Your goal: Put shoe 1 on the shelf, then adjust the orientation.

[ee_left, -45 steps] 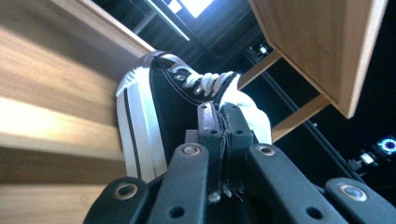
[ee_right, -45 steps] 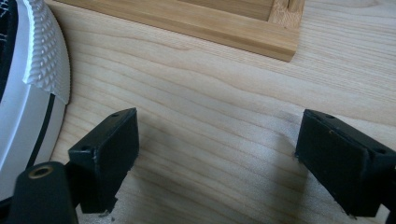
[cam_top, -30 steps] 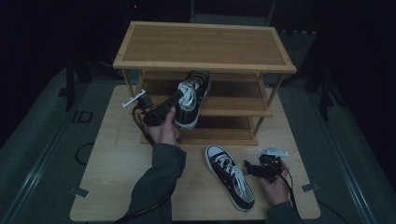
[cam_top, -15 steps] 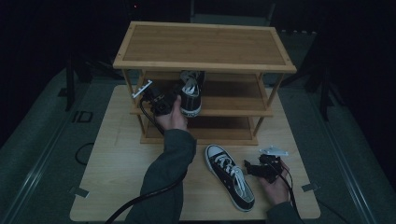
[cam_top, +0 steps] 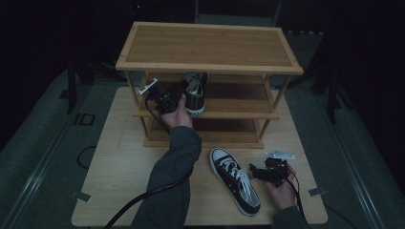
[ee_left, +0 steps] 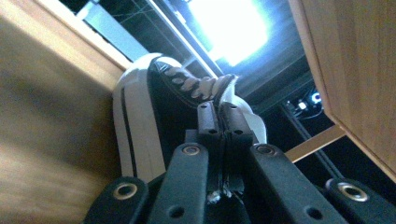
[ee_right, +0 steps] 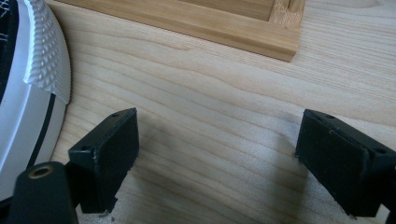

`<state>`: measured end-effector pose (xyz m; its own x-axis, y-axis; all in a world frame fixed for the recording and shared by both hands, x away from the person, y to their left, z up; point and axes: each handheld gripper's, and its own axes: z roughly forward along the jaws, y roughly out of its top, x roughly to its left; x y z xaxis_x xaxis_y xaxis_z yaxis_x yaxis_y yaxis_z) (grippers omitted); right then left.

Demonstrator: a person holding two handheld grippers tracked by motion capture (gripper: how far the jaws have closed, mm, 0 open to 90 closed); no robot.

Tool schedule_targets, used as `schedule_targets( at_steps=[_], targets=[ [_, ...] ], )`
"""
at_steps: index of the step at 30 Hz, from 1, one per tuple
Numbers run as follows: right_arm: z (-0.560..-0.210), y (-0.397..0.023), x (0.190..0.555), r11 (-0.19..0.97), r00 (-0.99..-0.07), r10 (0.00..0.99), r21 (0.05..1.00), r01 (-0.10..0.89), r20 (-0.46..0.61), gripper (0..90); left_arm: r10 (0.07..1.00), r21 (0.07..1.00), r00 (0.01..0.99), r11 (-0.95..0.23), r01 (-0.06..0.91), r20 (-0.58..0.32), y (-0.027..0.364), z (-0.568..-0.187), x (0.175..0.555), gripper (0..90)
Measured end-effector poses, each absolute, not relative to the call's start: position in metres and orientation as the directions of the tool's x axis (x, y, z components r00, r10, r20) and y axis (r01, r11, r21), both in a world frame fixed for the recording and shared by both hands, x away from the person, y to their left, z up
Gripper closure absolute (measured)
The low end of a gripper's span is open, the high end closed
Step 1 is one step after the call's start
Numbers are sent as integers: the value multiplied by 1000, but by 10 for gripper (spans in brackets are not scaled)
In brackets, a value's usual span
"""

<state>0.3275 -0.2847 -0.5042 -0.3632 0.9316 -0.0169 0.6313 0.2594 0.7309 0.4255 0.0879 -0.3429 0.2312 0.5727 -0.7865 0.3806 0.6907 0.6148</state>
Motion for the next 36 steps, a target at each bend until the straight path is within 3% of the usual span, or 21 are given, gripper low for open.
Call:
schedule_targets(
  at_steps=[5, 10, 15, 24, 36],
  targets=[
    [-504, -285, 327, 259, -363, 932, 731, 632, -16, 129, 562, 612, 248, 688, 390, -789, 89, -348, 423, 880],
    [-504, -285, 327, 259, -363, 932, 731, 632, -17, 129, 590, 631, 234, 672, 387, -772, 92, -347, 413, 692],
    [-504, -285, 327, 259, -363, 932, 731, 632, -16, 129, 629, 672, 245, 649, 358, -738, 99, -350, 398, 585],
    [-504, -285, 327, 259, -363, 931, 731, 631, -17, 129, 662, 716, 277, 616, 328, -697, 111, -349, 377, 520],
    [-504, -285, 327, 259, -363, 931, 731, 631, -17, 129, 730, 782, 292, 529, 330, -617, 115, -355, 356, 497]
  ],
)
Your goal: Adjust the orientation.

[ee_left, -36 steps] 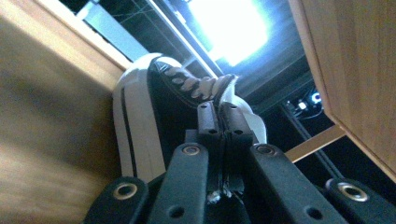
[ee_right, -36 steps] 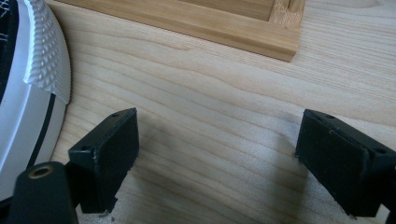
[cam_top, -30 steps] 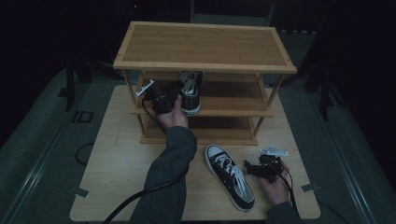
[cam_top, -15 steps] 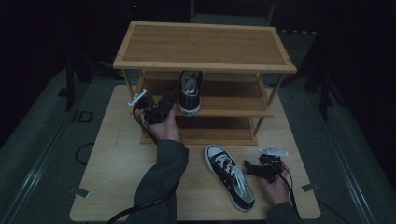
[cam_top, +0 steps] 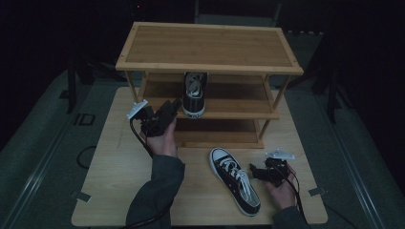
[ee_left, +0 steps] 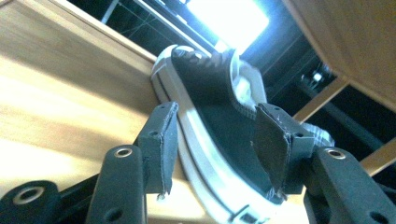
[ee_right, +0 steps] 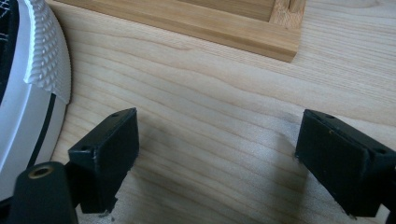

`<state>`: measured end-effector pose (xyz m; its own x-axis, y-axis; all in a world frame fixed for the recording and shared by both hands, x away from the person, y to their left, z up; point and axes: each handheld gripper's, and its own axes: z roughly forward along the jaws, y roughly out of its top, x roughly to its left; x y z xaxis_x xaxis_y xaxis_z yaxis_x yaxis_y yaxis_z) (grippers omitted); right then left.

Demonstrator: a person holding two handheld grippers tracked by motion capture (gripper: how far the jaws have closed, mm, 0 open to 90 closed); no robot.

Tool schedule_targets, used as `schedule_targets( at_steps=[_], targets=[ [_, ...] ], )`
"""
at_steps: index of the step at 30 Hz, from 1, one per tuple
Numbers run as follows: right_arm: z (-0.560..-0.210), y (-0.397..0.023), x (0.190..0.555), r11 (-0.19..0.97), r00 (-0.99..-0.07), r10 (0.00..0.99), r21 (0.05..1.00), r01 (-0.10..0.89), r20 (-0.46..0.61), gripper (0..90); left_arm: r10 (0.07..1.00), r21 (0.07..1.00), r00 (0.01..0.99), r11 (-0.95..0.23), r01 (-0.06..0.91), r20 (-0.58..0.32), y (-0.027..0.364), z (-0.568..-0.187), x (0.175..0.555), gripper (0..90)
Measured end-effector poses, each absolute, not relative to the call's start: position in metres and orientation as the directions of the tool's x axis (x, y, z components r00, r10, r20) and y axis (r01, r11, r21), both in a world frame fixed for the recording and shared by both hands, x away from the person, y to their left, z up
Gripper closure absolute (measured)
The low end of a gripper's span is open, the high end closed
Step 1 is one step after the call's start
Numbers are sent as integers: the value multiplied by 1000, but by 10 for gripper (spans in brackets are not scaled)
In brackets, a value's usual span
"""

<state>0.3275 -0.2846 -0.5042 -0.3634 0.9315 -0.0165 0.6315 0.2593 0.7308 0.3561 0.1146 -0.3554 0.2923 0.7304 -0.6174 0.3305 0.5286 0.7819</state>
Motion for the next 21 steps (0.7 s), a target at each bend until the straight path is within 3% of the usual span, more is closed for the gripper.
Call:
schedule_targets(
  at_steps=[11, 21],
  targets=[
    [-504, -284, 327, 259, -364, 931, 732, 630, -15, 138, 809, 854, 311, 401, 330, -500, 127, -376, 338, 485],
    [-504, -282, 323, 297, -419, 908, 729, 617, -16, 145, 836, 872, 304, 354, 337, -457, 140, -392, 324, 468]
  ],
)
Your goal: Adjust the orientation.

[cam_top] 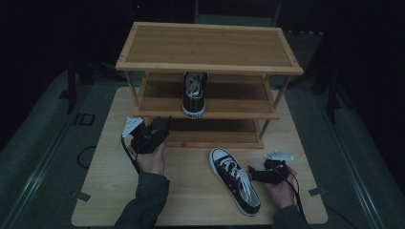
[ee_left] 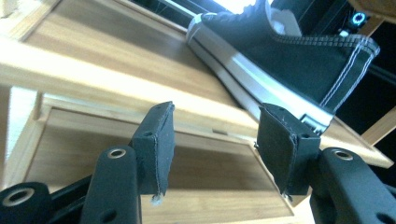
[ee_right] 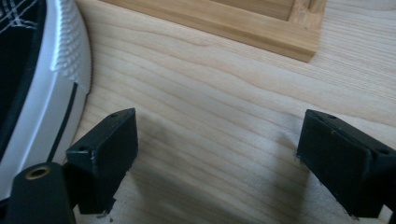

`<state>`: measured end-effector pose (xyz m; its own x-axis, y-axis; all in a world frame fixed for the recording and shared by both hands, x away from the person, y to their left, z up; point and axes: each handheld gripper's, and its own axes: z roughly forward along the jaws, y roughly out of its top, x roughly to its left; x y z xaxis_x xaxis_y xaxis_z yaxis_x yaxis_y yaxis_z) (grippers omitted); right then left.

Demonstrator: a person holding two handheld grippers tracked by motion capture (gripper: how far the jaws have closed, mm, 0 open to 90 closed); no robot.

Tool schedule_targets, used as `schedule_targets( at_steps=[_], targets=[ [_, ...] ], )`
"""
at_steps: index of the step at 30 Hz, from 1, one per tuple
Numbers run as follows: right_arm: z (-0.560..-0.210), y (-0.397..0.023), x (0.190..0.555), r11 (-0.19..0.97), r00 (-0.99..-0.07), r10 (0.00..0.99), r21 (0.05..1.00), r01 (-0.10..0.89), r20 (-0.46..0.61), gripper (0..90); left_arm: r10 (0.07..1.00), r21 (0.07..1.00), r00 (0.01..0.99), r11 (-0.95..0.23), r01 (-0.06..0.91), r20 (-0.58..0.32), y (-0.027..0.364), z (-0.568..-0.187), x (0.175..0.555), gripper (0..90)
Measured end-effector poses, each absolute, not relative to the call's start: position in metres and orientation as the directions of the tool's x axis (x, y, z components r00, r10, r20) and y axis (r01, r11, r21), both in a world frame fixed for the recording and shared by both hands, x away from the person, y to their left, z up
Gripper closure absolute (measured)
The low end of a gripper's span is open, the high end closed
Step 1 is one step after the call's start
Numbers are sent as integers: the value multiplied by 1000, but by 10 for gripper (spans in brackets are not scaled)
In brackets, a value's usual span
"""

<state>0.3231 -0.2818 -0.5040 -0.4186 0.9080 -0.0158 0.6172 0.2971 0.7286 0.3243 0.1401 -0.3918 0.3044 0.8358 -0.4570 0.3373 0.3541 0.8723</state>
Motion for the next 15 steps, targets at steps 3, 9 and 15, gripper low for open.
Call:
schedule_targets(
  at_steps=[3, 9, 15],
  targets=[
    [-501, -281, 320, 298, -419, 908, 727, 619, -16, 297, 842, 876, 306, 338, 343, -445, 142, -398, 319, 467],
    [-493, -280, 311, 306, -446, 895, 743, 596, -10, 430, 851, 870, 302, 300, 391, -429, 151, -419, 315, 467],
    [-476, -275, 298, 308, -495, 869, 786, 536, -3, 567, 862, 857, 280, 280, 433, -423, 159, -443, 310, 467]
  ],
)
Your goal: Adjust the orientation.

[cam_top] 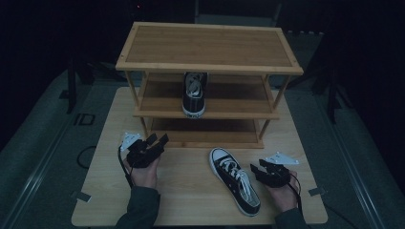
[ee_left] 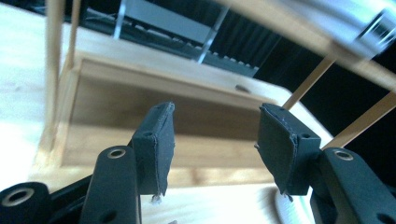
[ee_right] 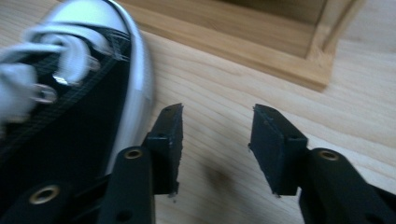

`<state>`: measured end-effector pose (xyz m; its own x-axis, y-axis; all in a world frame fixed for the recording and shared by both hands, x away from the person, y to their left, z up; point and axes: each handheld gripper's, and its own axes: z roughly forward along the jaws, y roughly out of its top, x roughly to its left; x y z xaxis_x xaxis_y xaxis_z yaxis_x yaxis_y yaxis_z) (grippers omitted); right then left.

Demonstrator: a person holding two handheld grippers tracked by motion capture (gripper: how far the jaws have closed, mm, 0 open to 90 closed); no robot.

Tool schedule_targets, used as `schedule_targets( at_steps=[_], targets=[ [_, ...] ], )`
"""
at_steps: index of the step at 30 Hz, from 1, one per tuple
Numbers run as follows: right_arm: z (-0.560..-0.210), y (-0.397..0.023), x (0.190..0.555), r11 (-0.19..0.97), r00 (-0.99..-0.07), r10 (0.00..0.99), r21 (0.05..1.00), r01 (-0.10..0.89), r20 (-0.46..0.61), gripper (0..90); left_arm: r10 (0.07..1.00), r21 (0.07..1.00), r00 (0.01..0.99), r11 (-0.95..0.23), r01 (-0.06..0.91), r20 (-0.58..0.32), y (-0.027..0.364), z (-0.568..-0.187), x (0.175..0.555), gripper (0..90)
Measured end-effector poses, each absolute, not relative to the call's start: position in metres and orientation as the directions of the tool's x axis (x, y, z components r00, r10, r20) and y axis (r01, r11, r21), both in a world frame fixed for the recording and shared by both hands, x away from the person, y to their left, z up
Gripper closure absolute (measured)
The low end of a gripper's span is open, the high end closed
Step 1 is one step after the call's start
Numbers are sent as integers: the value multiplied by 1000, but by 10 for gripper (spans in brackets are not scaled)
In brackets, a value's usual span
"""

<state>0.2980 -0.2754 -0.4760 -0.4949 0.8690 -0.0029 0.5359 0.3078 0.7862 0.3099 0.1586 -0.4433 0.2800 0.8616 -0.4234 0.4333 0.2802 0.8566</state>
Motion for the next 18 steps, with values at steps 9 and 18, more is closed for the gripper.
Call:
schedule_targets(
  at_steps=[9, 18],
  targets=[
    [-453, -275, 275, 276, -549, 835, 830, 485, 44, 568, 884, 853, 284, 204, 480, -371, 159, -472, 303, 456],
    [-444, -270, 257, 263, -624, 773, 839, 476, 112, 652, 895, 844, 284, 163, 510, -344, 160, -481, 299, 450]
  ],
)
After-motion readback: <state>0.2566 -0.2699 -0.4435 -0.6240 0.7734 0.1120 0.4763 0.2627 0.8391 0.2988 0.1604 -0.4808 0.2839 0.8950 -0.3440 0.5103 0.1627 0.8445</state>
